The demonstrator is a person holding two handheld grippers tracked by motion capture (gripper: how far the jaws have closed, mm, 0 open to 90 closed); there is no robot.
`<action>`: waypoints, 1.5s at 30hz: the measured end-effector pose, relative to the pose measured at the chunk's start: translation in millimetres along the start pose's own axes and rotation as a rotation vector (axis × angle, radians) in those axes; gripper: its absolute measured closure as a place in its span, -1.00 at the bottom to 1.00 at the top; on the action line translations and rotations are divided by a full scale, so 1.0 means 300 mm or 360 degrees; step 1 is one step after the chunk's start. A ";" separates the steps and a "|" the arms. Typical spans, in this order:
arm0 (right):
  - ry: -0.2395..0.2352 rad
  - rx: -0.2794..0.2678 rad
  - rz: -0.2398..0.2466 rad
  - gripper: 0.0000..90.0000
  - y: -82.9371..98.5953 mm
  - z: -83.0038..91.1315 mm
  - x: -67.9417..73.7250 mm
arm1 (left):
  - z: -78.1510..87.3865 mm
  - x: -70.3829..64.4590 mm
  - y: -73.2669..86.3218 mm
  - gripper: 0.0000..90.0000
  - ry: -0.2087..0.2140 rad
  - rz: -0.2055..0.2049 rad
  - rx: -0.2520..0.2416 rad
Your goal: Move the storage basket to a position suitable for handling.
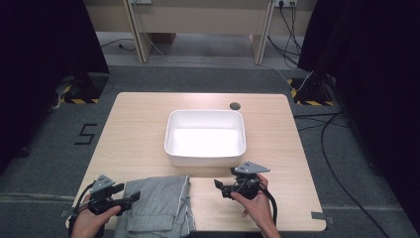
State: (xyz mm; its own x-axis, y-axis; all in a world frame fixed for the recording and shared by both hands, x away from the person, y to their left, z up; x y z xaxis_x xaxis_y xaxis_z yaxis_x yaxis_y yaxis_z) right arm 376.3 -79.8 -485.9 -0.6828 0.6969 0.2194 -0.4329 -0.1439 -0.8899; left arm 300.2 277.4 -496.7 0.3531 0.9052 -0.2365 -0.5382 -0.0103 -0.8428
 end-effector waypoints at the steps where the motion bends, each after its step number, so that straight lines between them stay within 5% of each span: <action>1: -0.0013 0.0002 0.0010 -0.53 0.001 -0.005 0.007 | 0.005 -0.003 0.007 -0.45 0.0001 0.0001 0.0002; 12: -0.0124 0.0032 0.0047 -0.51 0.009 -0.055 0.086 | 0.039 -0.027 0.056 -0.48 0.0017 -0.0016 0.0049; 20: -0.0184 0.0064 0.0063 -0.50 0.023 -0.096 0.137 | -0.007 -0.054 0.118 -0.33 0.0043 -0.0052 0.0150; 33: -0.0187 0.0074 0.0064 -0.49 0.041 -0.093 0.141 | -0.040 -0.101 0.116 -0.20 0.0079 -0.0134 0.0149; 45: -0.0148 0.0054 0.0029 -0.49 0.047 -0.051 0.101 | -0.144 -0.246 0.092 -0.23 0.0192 -0.0208 0.0185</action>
State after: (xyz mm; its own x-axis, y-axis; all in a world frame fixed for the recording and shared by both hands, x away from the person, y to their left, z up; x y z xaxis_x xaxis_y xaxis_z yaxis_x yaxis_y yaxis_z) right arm 358.5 -49.9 -497.9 -0.7415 0.6261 0.2411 -0.4385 -0.1804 -0.8804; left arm 292.3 192.1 -523.4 0.5109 0.8382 -0.1907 -0.5640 0.1594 -0.8102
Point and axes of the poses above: each handheld gripper's, and its own axes: z roughly backward along the jaws, y roughly out of its underside, x roughly to its left, the point moved 6 cm from there along -z, roughly forward along the jaws, and after that the axes turned 13 degrees about -x, right-handed, at the moved point
